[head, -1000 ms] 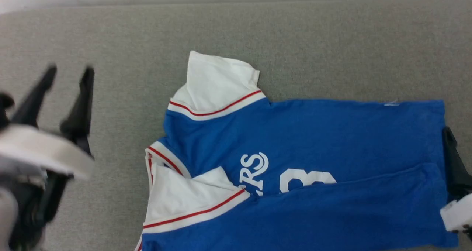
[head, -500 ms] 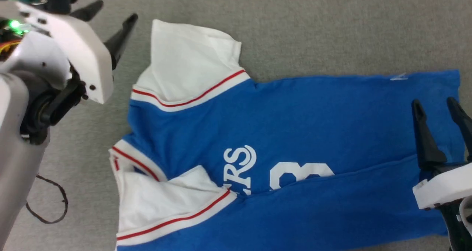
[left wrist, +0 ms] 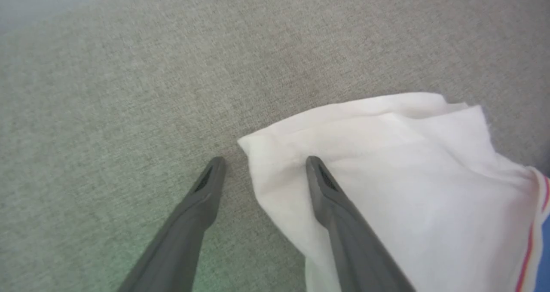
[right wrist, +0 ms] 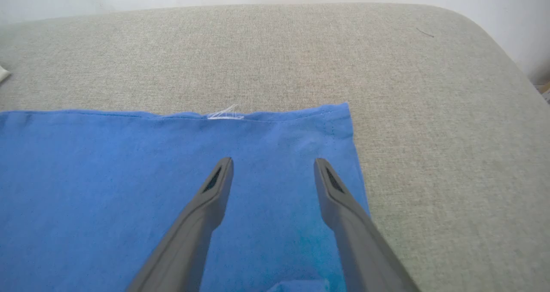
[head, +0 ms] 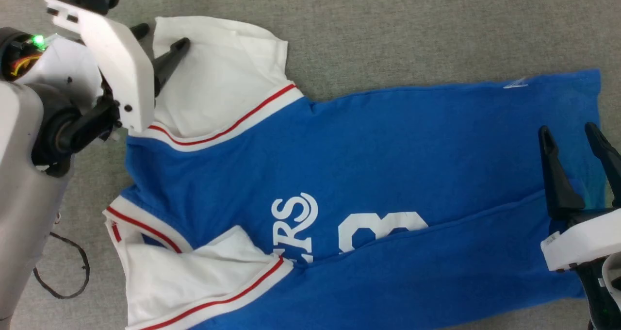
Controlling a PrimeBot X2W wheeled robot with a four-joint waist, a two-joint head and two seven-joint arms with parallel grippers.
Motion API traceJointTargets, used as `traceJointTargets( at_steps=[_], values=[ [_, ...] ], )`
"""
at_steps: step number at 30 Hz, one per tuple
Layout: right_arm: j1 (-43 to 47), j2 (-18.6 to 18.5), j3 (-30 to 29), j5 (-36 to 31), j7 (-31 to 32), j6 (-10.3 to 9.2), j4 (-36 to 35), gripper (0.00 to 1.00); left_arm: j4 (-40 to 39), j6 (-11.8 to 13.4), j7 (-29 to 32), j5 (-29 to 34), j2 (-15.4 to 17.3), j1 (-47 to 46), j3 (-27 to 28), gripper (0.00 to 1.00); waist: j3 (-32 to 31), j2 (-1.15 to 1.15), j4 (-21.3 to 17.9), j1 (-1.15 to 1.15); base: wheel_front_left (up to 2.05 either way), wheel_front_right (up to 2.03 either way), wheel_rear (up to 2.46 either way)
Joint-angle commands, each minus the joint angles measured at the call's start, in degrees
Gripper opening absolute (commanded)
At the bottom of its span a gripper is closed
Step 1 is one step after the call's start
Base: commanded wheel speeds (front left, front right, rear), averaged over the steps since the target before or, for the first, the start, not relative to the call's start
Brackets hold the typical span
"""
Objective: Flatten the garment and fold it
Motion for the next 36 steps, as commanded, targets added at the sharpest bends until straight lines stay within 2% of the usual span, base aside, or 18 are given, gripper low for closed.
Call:
traceJointTargets(
  at_steps=[1, 2, 3, 8, 13, 15, 18, 25, 28, 33, 34, 35, 36],
  values=[
    [-0.9, 0.1, -0.1, -0.5, 0.0, -0.05, 0.0, 1.0, 0.7, 0.3, 0.9, -0.7, -0.2, 0.6, -0.8, 0.39, 0.2, 0.0, -0.3, 0.0, 0.0, 0.0, 0.0],
    [-0.9, 0.1, -0.1, -0.5, 0.0, -0.05, 0.0, 1.0, 0.7, 0.1, 1.2, -1.0, -0.3, 0.8, -1.0, 0.06, 0.2, 0.0, -0.4, 0.0, 0.0, 0.0, 0.0],
    [-1.0, 0.1, -0.1, -0.5, 0.0, -0.05, 0.1, 1.0, 0.7, -0.2, 1.2, -1.2, -0.4, 1.0, -1.1, 0.0, 0.1, 0.0, -0.4, 0.0, 0.0, 0.0, 0.0],
    [-2.9, -0.1, 0.3, -1.4, 0.4, -0.05, -1.3, 1.0, 1.4, -0.4, -2.6, -0.4, -1.1, 2.0, -0.9, 0.0, -1.9, 0.0, 0.0, 0.0, 0.0, 0.0, 0.0],
    [-8.7, -3.2, -1.0, -1.7, 1.6, -0.05, -4.0, 1.0, 1.0, -0.2, -6.9, 0.2, -1.2, 3.5, 0.1, 0.0, -4.0, 0.0, 0.9, 0.0, 0.0, 0.0, 0.0],
    [-11.9, -3.4, -2.2, -0.1, 2.8, -0.05, -3.8, 1.0, 0.6, -0.2, -7.6, 0.1, -1.0, 4.1, 0.4, 0.0, -4.2, 0.0, 1.3, 0.0, 0.0, 0.0, 0.0],
    [-15.8, -5.9, -3.8, 1.0, 6.5, -0.05, -1.2, 1.0, -0.2, -0.2, -7.8, 0.0, -0.7, 4.3, 0.6, 0.0, -3.7, 0.0, 2.0, 0.0, 0.0, 0.0, 0.0],
    [-19.1, -7.6, -8.6, 2.2, 21.1, -0.05, 9.2, 1.0, -1.4, 0.2, -8.1, 0.1, -1.0, 3.9, 0.5, 0.0, -1.1, 0.0, 3.4, 0.0, 0.0, 0.0, 0.0],
    [-19.3, -7.5, -9.7, 2.0, 24.7, -0.05, 11.4, 1.0, -1.4, 0.2, -8.1, 0.1, -1.2, 3.7, 0.3, 0.0, -0.4, 0.0, 3.8, 0.0, 0.0, 0.0, 0.0],
    [-19.5, -6.1, -9.8, 3.1, 26.5, -0.05, 12.6, 1.0, -1.3, 0.1, -8.0, -0.1, -1.2, 3.3, 0.2, 0.0, 0.4, 0.0, 4.2, 0.0, 0.0, 0.0, 0.0],
    [-19.4, -5.6, -9.9, 3.3, 27.2, -0.05, 13.0, 0.97, -1.3, 0.1, -8.0, -0.2, -1.2, 3.2, 0.2, 0.0, 0.5, 0.0, 4.3, 0.0, 0.0, 0.0, 0.0],
    [-19.4, -5.1, -9.9, 3.7, 27.9, -0.05, 13.2, 0.36, -1.3, 0.1, -8.0, -0.2, -1.3, 3.1, 0.2, 0.0, 0.6, 0.0, 4.4, 0.0, 0.0, 0.0, 0.0],
    [-19.6, -4.5, -10.3, 3.9, 28.3, -0.05, 13.2, 0.0, -1.3, 0.1, -7.9, -0.3, -1.3, 2.9, 0.2, 0.0, 0.7, 0.0, 4.4, 0.0, 0.0, 0.0, 0.0]
  ],
)
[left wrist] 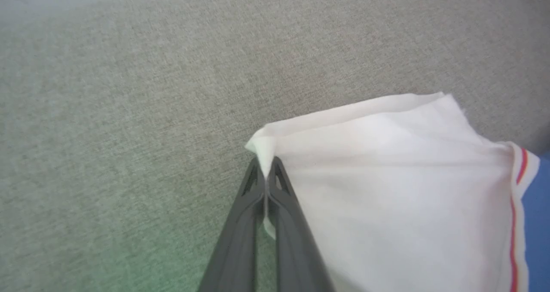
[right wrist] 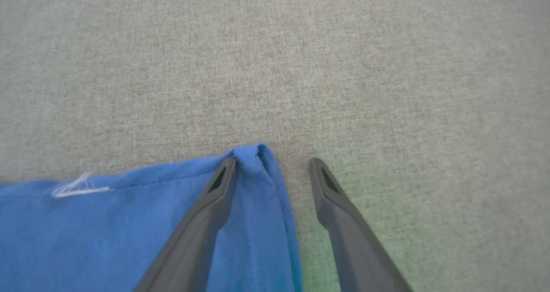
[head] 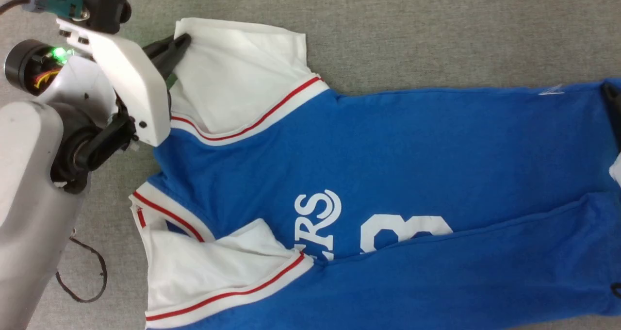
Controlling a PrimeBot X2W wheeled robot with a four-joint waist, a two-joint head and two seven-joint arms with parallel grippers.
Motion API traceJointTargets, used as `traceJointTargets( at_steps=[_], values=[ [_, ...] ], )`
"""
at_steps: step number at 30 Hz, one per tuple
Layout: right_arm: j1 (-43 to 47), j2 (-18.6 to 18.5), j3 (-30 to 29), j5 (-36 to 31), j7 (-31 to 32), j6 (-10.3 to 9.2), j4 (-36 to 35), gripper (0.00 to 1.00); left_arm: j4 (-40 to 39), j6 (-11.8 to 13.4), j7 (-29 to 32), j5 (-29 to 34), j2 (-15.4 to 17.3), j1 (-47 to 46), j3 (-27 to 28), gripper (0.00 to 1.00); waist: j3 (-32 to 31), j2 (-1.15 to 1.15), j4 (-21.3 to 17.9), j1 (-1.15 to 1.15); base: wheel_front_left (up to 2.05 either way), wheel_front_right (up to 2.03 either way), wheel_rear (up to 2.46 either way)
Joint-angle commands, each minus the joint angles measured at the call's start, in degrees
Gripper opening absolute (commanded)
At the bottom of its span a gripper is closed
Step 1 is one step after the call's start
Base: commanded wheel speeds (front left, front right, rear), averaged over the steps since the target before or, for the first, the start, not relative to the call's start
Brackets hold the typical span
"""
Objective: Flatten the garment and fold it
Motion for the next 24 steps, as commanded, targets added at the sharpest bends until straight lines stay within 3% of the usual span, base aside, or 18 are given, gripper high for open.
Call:
traceJointTargets(
  at_steps=[1, 8, 15, 24],
  values=[
    [-0.4, 1.2, 0.2, 0.4, 1.3, -0.03, 1.0, 0.0, 0.4, 0.2, 0.0, -0.3, 0.0, -0.5, 0.0, 0.0, 0.2, 0.0, 0.2, 0.0, 0.0, 0.0, 0.0],
    [-1.9, 1.4, 0.2, 0.0, 0.4, -0.03, 0.6, 0.0, 0.7, 0.4, -1.5, -1.1, -0.4, -0.6, 1.1, 0.0, -1.3, 0.0, 0.3, 0.0, 0.0, 0.0, 0.0],
    [-1.8, -0.5, 0.2, 0.5, -3.8, -0.03, 0.0, 0.0, -0.8, -0.3, -7.7, -1.4, -0.1, 1.4, 3.7, 0.0, -6.0, 0.0, 0.6, 0.0, 0.0, 0.0, 0.0],
    [6.1, -0.7, -0.5, 3.4, -5.5, -0.03, -2.1, 0.0, -10.0, 0.2, -14.6, -2.9, 2.7, 13.5, 7.1, 0.0, -13.7, 0.0, 2.1, 0.0, 0.0, 0.0, 0.0]
  ],
)
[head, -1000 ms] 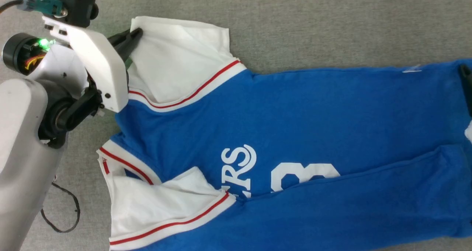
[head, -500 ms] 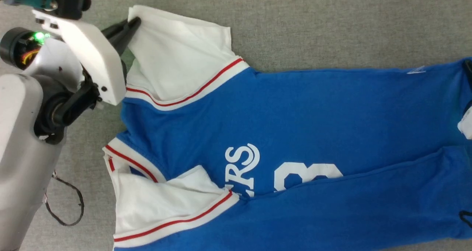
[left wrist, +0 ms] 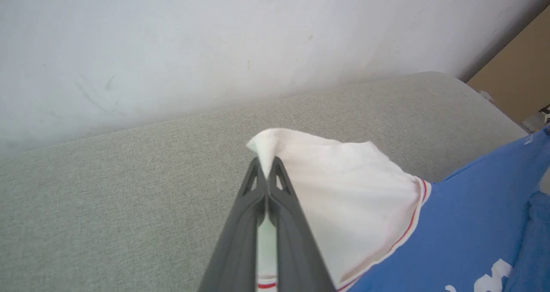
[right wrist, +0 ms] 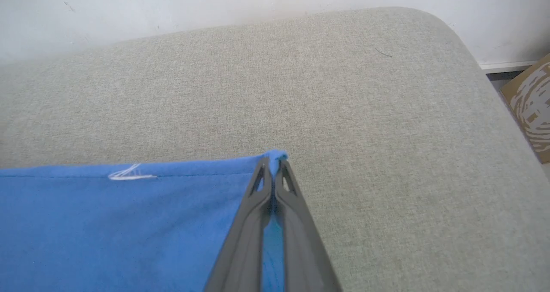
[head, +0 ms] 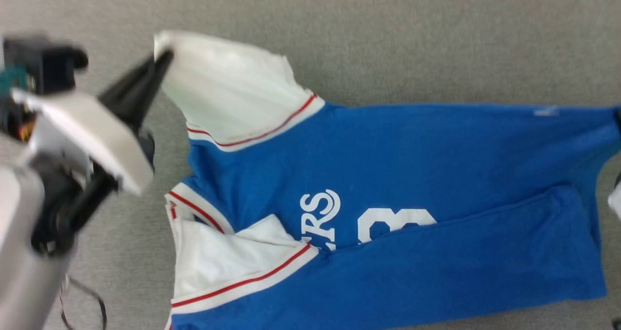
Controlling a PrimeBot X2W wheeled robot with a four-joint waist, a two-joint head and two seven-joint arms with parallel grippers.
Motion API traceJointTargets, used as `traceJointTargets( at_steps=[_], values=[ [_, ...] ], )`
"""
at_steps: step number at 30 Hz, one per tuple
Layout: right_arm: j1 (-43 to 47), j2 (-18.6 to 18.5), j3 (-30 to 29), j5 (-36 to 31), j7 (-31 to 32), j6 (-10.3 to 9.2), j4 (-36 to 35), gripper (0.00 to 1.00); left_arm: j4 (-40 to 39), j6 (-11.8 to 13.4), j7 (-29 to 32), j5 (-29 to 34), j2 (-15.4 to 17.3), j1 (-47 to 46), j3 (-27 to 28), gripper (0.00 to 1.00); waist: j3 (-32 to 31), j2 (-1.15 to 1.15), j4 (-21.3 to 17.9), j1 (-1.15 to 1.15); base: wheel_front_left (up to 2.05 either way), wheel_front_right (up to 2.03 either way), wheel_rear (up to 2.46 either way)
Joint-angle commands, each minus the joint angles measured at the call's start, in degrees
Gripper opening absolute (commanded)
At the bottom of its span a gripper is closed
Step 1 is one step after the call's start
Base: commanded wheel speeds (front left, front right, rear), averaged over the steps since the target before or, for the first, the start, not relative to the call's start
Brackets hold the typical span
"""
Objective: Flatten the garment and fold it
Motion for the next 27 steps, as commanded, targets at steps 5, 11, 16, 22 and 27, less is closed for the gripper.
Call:
traceJointTargets(
  at_steps=[5, 11, 16, 22, 27],
  values=[
    [6.6, 1.3, -1.5, 2.4, -1.7, -0.05, -1.2, 0.0, -5.4, 2.5, -1.9, -1.6, 1.4, 11.0, 1.2, 0.0, -6.6, 0.0, 1.9, 0.0, 0.0, 0.0, 0.0],
    [14.7, 2.9, -2.6, 5.0, -2.4, -0.05, -2.5, 0.0, -11.1, 5.9, -3.0, -4.0, 3.2, 25.5, 2.6, 0.0, -9.9, 0.0, 2.4, 0.0, 0.0, 0.0, 0.0],
    [19.8, 4.0, -3.2, 5.8, -3.4, -0.05, -2.4, 0.0, -12.7, 7.2, -4.4, -6.2, 2.6, 35.2, 2.4, 0.0, -11.4, 0.0, 2.7, 0.0, 0.0, 0.0, 0.0],
    [22.2, 4.6, -0.3, 4.7, -5.3, -0.05, 0.5, 0.0, -7.8, 6.5, -4.2, -5.3, 1.0, 38.1, -1.7, 0.0, -12.4, 0.0, 2.8, 0.0, 0.0, 0.0, 0.0],
    [21.3, 5.2, 1.4, 3.2, -7.7, -0.05, 4.5, 0.76, -2.5, 6.9, -3.7, -4.0, -1.7, 35.3, -4.2, 0.33, -12.8, 0.0, 3.0, 0.0, 0.0, 0.0, 0.0]
  ],
)
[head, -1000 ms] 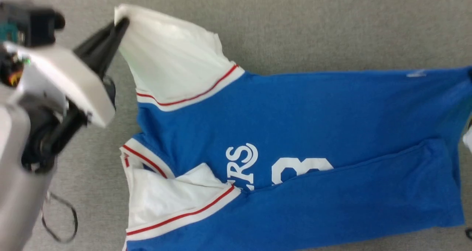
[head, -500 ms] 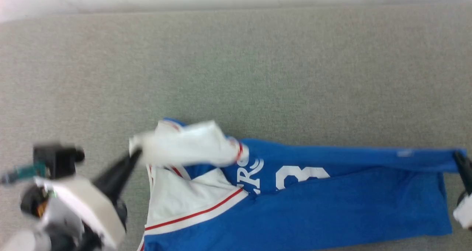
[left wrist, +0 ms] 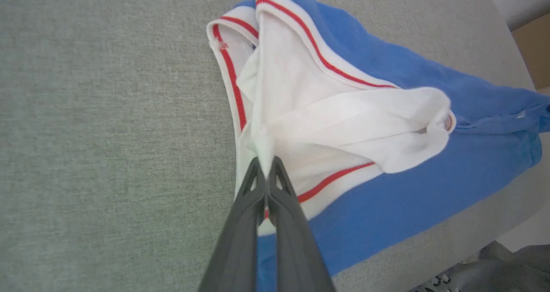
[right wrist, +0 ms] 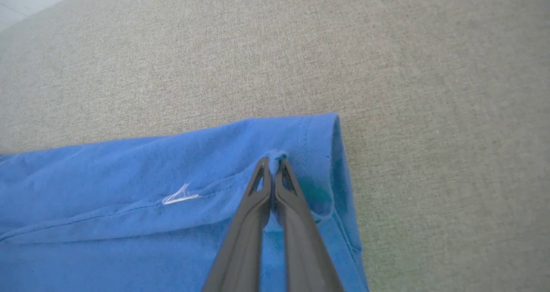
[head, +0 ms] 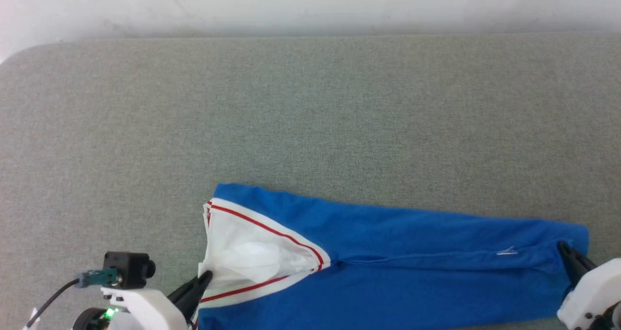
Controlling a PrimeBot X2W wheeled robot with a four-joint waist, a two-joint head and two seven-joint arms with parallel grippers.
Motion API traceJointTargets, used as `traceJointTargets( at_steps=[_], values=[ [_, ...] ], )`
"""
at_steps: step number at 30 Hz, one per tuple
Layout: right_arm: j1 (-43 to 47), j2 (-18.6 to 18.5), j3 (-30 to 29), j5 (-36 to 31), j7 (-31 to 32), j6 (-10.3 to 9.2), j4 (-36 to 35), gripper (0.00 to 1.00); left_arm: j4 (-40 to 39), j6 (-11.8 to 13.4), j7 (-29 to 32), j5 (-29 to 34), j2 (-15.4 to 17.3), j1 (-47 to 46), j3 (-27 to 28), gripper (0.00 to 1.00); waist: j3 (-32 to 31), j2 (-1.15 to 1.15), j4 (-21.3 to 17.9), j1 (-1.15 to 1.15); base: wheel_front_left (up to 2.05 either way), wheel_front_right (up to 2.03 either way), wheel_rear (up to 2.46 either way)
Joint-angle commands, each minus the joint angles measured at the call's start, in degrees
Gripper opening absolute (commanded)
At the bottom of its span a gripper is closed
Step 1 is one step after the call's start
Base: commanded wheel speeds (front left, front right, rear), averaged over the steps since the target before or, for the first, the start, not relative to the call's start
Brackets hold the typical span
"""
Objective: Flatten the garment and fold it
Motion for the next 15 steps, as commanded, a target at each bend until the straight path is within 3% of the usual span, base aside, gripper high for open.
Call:
traceJointTargets(
  at_steps=[1, 2, 3, 4, 5, 9, 15],
  values=[
    [-0.7, 0.2, 0.3, -0.4, -0.6, -0.05, 0.7, 1.0, 0.9, 0.1, 0.0, 0.7, -0.5, -1.4, -0.4, 0.37, -0.1, 0.0, -0.1, 0.0, 0.0, 0.0, 0.0],
    [-1.0, 0.3, 0.6, -0.8, -0.9, -0.05, 1.5, 1.0, 1.9, 0.2, 0.0, 1.1, -1.0, -2.0, -0.8, 0.44, -0.1, 0.0, -0.2, 0.0, 0.0, 0.0, 0.0],
    [-1.3, 0.3, 0.8, -1.0, -1.2, -0.05, 2.2, 1.0, 2.9, 0.3, -0.1, 1.4, -1.5, -2.5, -1.1, 0.59, -0.1, 0.0, -0.3, 0.0, 0.0, 0.0, 0.0],
    [-1.6, 0.4, 0.9, -1.1, -1.4, -0.05, 2.8, 1.0, 3.7, 0.4, -0.3, 1.6, -2.0, -3.0, -1.3, 0.85, -0.1, 0.0, -0.3, 0.0, 0.0, 0.0, 0.0],
    [-1.8, 0.5, 1.0, -1.1, -1.6, -0.05, 3.2, 1.0, 4.2, 0.6, -0.6, 1.9, -2.5, -3.5, -1.5, 1.0, -0.2, 0.0, -0.4, 0.0, 0.0, 0.0, 0.0],
    [-1.6, 0.6, 0.4, 0.2, -2.2, -0.05, 2.2, 1.0, 3.7, 2.2, -3.2, 1.8, -4.2, -4.2, 0.2, 1.0, -0.6, 0.0, -0.5, 0.0, 0.0, 0.0, 0.0],
    [1.2, 0.8, -3.7, 2.9, -1.7, -0.05, -5.0, 1.0, -2.7, 8.1, -12.9, 3.0, -6.3, -1.1, 7.6, 1.0, -0.3, 0.0, -0.9, 0.0, 0.0, 0.0, 0.0]
  ],
)
